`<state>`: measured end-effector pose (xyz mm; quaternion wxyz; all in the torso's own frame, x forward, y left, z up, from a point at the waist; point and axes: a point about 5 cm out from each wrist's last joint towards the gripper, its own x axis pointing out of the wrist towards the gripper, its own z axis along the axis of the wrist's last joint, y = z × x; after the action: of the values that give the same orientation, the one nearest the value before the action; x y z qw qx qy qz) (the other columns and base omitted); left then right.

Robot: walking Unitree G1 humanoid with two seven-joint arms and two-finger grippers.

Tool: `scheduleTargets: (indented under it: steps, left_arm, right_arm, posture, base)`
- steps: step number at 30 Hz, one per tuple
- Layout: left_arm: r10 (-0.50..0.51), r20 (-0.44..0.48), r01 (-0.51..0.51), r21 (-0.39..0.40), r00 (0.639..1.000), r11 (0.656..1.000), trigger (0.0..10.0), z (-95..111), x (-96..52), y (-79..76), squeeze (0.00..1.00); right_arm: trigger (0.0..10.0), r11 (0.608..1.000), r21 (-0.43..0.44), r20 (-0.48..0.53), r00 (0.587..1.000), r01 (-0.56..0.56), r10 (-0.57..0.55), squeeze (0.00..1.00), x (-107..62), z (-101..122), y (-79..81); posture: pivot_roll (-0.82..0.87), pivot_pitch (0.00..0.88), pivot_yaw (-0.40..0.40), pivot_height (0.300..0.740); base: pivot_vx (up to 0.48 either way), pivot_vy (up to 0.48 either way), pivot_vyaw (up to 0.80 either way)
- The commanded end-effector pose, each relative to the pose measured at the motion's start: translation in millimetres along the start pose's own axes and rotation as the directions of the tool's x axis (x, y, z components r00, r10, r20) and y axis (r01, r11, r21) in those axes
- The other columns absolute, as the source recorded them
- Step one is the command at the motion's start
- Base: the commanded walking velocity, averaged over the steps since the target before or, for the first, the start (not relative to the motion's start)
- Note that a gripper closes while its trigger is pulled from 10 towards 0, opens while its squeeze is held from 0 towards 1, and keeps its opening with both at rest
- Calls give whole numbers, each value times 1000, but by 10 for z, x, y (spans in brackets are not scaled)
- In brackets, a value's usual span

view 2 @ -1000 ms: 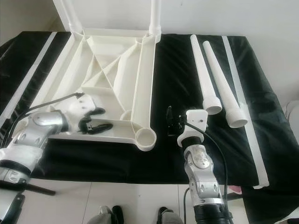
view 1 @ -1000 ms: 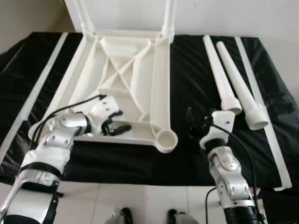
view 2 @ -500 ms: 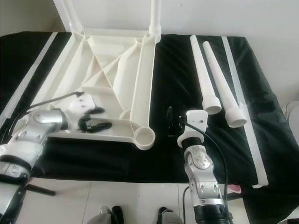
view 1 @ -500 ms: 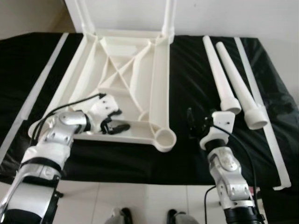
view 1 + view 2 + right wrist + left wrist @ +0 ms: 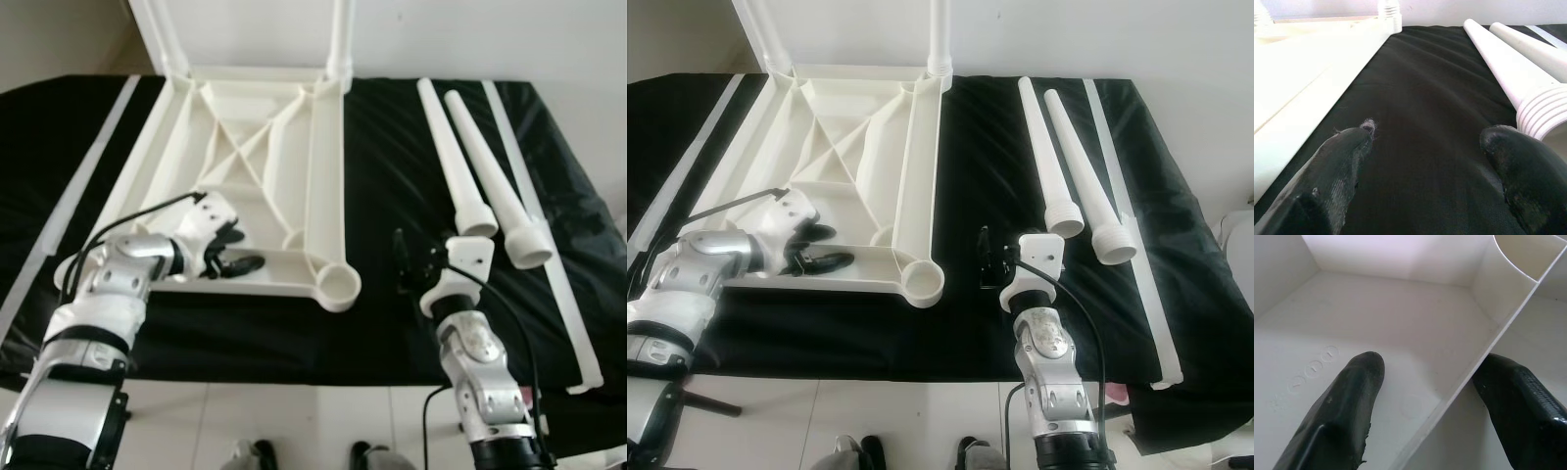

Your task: Building children table

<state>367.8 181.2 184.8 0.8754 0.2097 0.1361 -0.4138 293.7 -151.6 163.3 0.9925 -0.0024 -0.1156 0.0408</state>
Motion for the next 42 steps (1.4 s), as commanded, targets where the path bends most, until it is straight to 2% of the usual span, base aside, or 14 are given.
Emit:
scheduleTargets:
  steps: [1,12,14,16,21,22,24,25,26,31,32,36,37,42]
  left_arm:
    - [307,-115,-318,-98,945,943,0,-302,-48,96,0]
    - [401,-99,-413,-226,911,882,0,-194,-9,-88,0]
    - [441,-98,-451,-247,892,857,0,-185,-12,-98,0]
    - [531,-107,-537,-287,841,793,0,-180,-43,-100,0]
    - [593,-123,-598,-320,796,735,0,-182,-83,-102,0]
    - [642,-141,-649,-315,754,693,0,-190,-122,-148,0]
    - [642,-141,-649,-315,754,693,0,-190,-122,-148,0]
    - [632,-133,-640,-292,763,711,431,-180,-108,-210,0]
    - [613,-124,-621,-272,780,735,2902,-174,-84,-271,0]
    - [527,-82,-529,-250,846,811,4000,-143,-26,-439,0]
    - [493,-67,-494,-244,867,835,10000,-130,-15,-471,0]
    - [395,-31,-392,-221,918,893,10000,-92,-1,-527,0]
    - [312,7,-304,-199,950,932,10000,-52,-25,-530,1000]
    - [240,28,-236,-119,970,965,10000,-14,-70,-518,1000]
  right_arm:
    - [10000,1000,-2,-7,1000,2,-2,0,-36,-17,4]
    - [10000,1000,3,-9,1000,5,-5,0,-42,-23,21]
    - [10000,1000,5,-10,1000,8,-8,0,-47,-26,23]
    - [10000,1000,8,-12,1000,10,-10,0,-59,-34,33]
    - [10000,1000,10,-14,1000,10,-10,0,-68,-40,42]
    - [10000,1000,10,-15,1000,10,-9,0,-75,-41,44]
    - [10000,1000,10,-15,1000,10,-9,0,-75,-41,44]
    - [10000,1000,11,-15,1000,9,-9,0,-75,-41,45]
    - [10000,1000,11,-15,1000,8,-8,0,-74,-42,47]
    - [10000,1000,11,-15,1000,4,-3,0,-73,-48,58]
    - [10000,1000,11,-16,1000,2,-2,0,-72,-51,61]
    - [10000,1000,12,-16,1000,-1,2,0,-67,-52,71]
    - [10000,1000,12,-16,1000,-6,6,0,-64,-55,76]
    - [10000,1000,9,-18,1000,-9,9,0,-60,-60,75]
  posture:
    - [-84,214,46,740]
    - [-85,218,62,740]
    - [-85,220,63,740]
    - [-86,222,66,740]
    - [-86,223,66,740]
    - [-87,221,65,740]
    - [-87,221,65,740]
    - [-86,218,64,740]
    - [-84,216,63,740]
    - [-82,211,62,740]
    - [-80,207,61,740]
    - [-81,205,60,740]
    - [-79,200,58,740]
    - [-81,195,56,740]
  base:
    - [0,0,0]
    - [0,0,0]
    - [0,0,0]
    - [0,0,0]
    - [0,0,0]
    - [0,0,0]
    - [0,0,0]
    - [0,0,0]
    - [0,0,0]
    - [0,0,0]
    - [0,0,0]
    - [0,0,0]
    - [0,0,0]
    - [0,0,0]
